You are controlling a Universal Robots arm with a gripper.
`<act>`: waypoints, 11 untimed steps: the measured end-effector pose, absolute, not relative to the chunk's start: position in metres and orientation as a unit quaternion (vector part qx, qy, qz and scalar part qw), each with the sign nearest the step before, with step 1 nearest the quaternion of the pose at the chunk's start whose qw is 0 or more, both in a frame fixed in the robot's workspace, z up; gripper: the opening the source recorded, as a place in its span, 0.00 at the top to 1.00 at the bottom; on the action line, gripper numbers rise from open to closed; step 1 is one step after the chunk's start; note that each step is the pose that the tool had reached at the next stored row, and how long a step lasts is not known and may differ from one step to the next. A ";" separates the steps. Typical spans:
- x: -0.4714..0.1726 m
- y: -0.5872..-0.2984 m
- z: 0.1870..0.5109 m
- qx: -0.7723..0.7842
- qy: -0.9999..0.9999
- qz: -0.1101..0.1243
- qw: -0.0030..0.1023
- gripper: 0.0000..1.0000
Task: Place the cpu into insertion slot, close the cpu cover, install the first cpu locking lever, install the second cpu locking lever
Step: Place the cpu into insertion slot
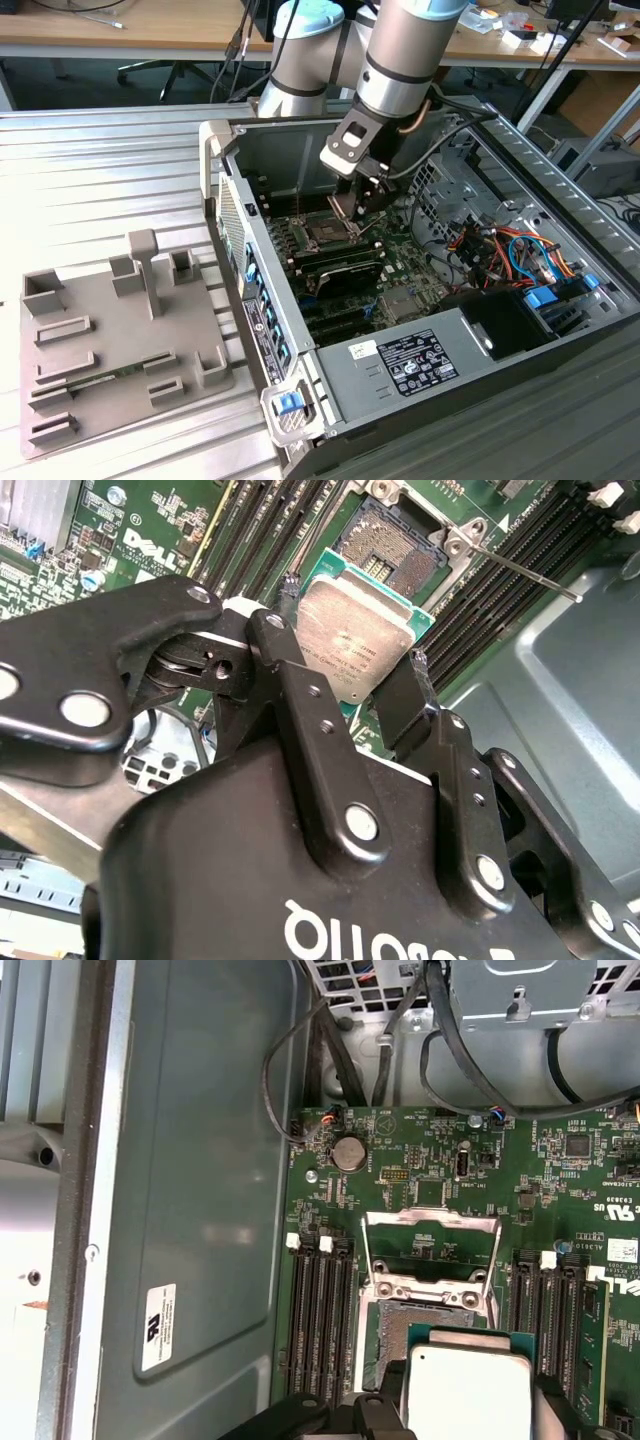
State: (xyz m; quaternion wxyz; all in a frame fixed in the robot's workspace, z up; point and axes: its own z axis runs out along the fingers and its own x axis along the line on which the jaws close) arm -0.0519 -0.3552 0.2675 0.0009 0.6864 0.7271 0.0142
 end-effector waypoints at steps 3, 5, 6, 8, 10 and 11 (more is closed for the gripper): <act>-0.052 -0.355 0.266 0.686 0.727 0.014 0.001 0.45; -0.052 -0.355 0.265 0.686 0.727 0.014 0.001 0.45; -0.052 -0.355 0.264 0.686 0.727 0.014 0.001 0.45; -0.052 -0.355 0.264 0.686 0.727 0.014 0.001 0.45; -0.052 -0.355 0.262 0.686 0.727 0.014 0.001 0.45; -0.052 -0.354 0.261 0.686 0.728 0.014 0.001 0.45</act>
